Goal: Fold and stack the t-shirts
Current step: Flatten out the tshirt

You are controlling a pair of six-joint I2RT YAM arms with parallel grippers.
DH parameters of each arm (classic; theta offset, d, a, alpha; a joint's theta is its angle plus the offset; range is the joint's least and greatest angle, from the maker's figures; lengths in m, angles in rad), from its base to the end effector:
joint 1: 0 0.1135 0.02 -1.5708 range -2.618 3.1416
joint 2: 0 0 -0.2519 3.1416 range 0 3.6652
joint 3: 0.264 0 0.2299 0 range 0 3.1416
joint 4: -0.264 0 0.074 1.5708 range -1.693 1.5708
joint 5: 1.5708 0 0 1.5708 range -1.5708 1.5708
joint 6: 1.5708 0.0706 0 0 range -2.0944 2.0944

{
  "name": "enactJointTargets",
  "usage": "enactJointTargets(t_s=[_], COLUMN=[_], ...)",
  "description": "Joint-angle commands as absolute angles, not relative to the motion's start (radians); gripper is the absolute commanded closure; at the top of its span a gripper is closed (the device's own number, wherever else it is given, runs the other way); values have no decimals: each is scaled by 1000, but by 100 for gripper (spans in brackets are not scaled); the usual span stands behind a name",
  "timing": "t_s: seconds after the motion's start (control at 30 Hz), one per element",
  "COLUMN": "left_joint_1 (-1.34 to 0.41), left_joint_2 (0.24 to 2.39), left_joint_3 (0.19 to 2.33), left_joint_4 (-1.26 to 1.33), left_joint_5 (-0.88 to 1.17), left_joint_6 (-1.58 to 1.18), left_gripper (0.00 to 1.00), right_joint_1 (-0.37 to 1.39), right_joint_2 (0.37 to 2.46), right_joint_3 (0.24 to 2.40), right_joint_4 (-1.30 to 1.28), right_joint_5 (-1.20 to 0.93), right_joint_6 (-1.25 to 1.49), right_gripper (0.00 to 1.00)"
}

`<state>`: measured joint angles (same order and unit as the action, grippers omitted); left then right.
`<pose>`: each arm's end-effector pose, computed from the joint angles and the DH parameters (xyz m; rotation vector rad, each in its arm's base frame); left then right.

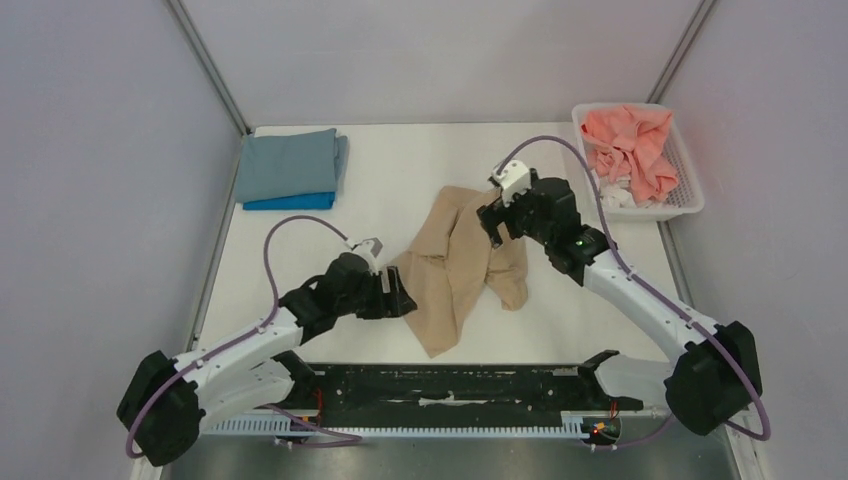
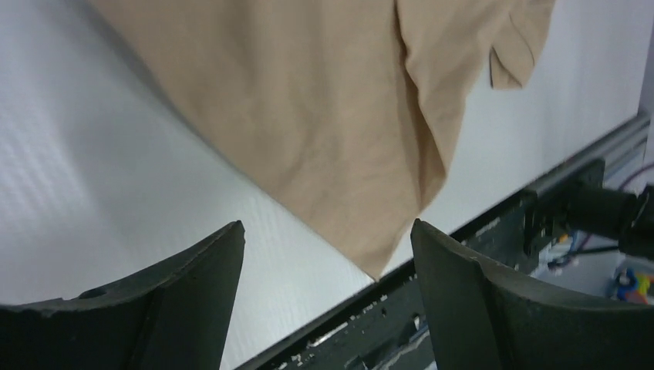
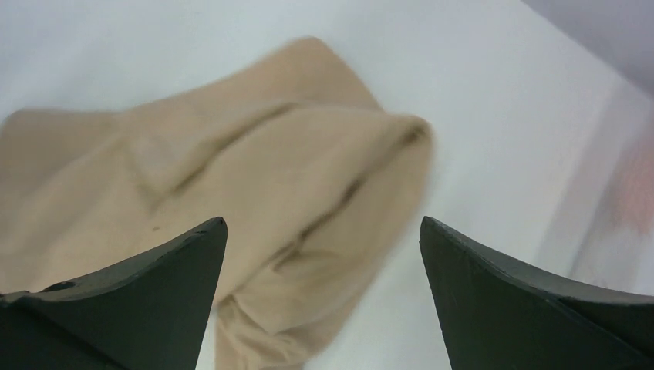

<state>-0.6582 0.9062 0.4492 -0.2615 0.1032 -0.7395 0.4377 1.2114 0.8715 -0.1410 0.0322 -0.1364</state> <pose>0.1529 -0.1274 0.1728 -0.0418 2.4314 -0.8061 0.2625 0.1204 0.2650 -0.5625 1.9765 0.1542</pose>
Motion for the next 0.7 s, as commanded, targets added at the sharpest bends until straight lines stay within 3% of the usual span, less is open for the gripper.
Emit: enactJointTargets(t_s=[0.0, 0.2, 0.4, 0.67], left_joint_1=[-830, -1027, -1131, -1145], left_joint_2=[991, 1107, 1265, 1449], left_joint_3=[481, 510, 571, 636], left_joint_4=[-168, -140, -74, -86], left_joint_5=[205, 153, 155, 49], left_joint_6=[-707, -639, -533, -535], left_gripper=[16, 18, 20, 40], right_joint_1=[553, 684, 707, 690], right_joint_2=[1276, 1616, 1828, 2003], right_joint_3=[925, 1224, 1374, 1506], right_joint_4=[-131, -441, -493, -539], right_joint_5=[-316, -311, -278, -299], right_joint_6=[-544, -837, -975, -989], right_gripper=[2, 2, 2, 10])
